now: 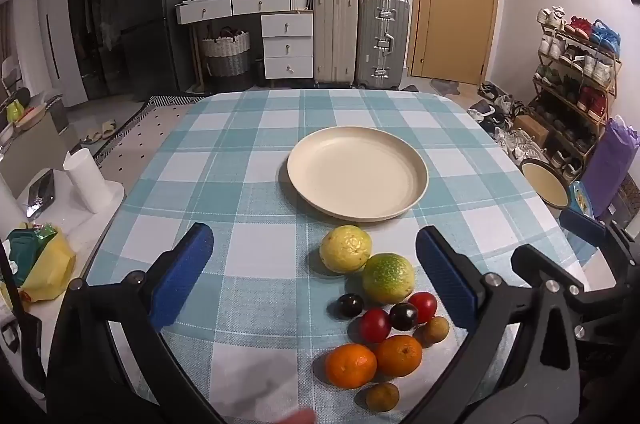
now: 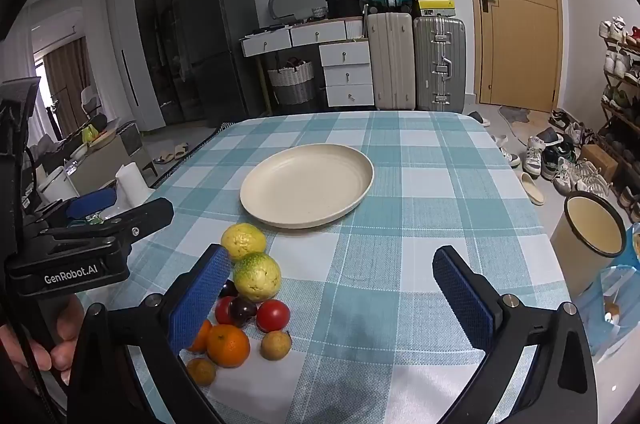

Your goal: Organize fruits

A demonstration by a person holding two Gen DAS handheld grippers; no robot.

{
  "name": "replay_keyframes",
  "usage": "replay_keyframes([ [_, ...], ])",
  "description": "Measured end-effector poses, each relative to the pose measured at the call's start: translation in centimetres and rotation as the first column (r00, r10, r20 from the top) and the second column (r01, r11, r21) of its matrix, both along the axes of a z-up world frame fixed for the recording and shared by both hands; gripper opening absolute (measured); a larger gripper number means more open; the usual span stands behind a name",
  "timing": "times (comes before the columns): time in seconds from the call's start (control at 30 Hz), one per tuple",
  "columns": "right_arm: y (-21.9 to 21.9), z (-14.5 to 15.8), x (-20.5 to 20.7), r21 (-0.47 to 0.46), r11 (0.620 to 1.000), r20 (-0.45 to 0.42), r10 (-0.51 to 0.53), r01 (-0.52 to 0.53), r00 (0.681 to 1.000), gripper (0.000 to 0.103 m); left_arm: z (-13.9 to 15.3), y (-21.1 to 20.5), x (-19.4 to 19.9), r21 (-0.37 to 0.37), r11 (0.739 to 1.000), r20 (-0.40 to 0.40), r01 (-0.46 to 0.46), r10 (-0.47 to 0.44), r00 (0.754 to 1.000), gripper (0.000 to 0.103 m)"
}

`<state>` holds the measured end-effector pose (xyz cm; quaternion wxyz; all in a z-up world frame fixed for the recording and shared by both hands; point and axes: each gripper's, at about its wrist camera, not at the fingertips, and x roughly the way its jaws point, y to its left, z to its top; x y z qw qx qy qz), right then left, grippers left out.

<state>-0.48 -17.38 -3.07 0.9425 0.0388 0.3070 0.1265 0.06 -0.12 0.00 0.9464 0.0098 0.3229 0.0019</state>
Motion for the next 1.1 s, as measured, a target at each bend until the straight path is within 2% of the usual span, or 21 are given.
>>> replay_keyframes([
  [0.07,0.0,0.0,0.0,0.0,1.0,0.004,-0.002,0.002,1.0,0.103,-0.1,-0.3,0.2,0.005,1.0,-0.002,0.004,-0.004,1.0,0.102],
  [0.1,0.0,0.0,-0.1,0.003,1.0,0.003,-0.002,0.002,1.0,0.103,0.0,-0.2,-0.6,-0.014,1.0,0.027,0.016,-0.016,1.0,0.102],
  [0.37,0.0,0.0,0.0,0.0,1.0,-0.002,0.0,0.0,1.0,0.103,-0.1,-1.0,-0.7,-0.009,1.0,0.021,0.009,-0.009,1.0,0.102],
  [0.57,-0.1,0.1,0.2,0.001,1.0,0.006,0.0,0.0,1.0,0.103,-0.3,0.0,-0.2,-0.03,0.999,0.009,0.014,-0.014,1.0,0.102],
  [1.1,-0.1,0.2,-0.1,-0.003,1.0,0.009,0.002,-0.002,1.0,0.103,-0.5,0.1,-0.2,-0.031,0.999,0.007,0.017,-0.017,1.0,0.102],
])
